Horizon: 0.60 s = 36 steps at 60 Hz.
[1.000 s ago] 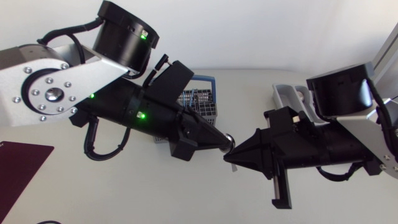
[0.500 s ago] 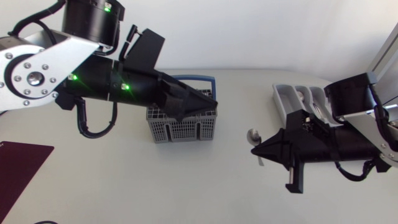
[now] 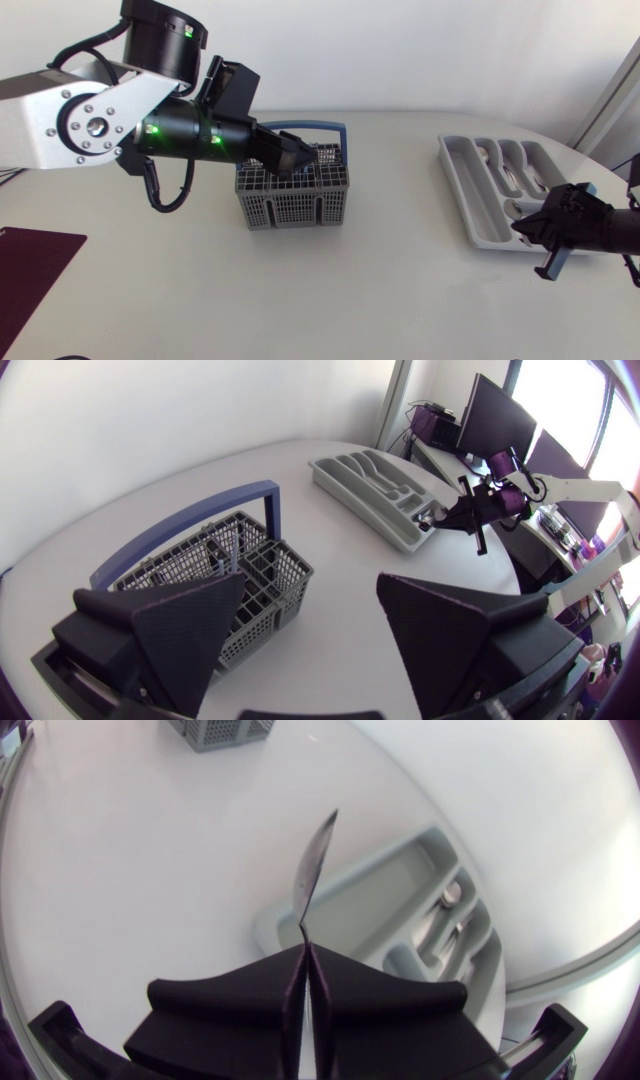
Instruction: Transfer all utensils from the basket to the drawer tray.
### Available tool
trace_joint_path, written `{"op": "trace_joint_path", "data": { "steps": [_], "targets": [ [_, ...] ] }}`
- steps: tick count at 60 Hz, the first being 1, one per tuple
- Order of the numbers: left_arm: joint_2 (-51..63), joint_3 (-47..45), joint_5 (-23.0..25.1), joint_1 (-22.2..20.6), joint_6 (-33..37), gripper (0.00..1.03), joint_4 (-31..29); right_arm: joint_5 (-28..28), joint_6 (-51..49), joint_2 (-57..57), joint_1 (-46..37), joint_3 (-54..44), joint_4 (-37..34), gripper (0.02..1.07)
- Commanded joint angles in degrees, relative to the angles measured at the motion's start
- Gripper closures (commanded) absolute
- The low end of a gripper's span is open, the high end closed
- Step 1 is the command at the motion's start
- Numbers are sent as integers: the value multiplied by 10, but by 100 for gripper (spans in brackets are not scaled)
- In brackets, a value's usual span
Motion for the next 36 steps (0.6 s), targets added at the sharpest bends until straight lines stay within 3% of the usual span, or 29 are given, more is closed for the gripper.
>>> {"op": "trace_joint_path", "data": {
  "steps": [1, 18, 36],
  "targets": [
    [11, -13, -7, 3, 12, 11, 0, 9, -62, 53, -50, 23, 30, 101],
    [17, -15, -36, -17, 19, 11, 0, 27, -99, 202, -135, 95, 134, 101],
    [15, -21, -63, -15, 25, 11, -7, 52, -131, 235, -139, 80, 209, 101]
  ]
}}
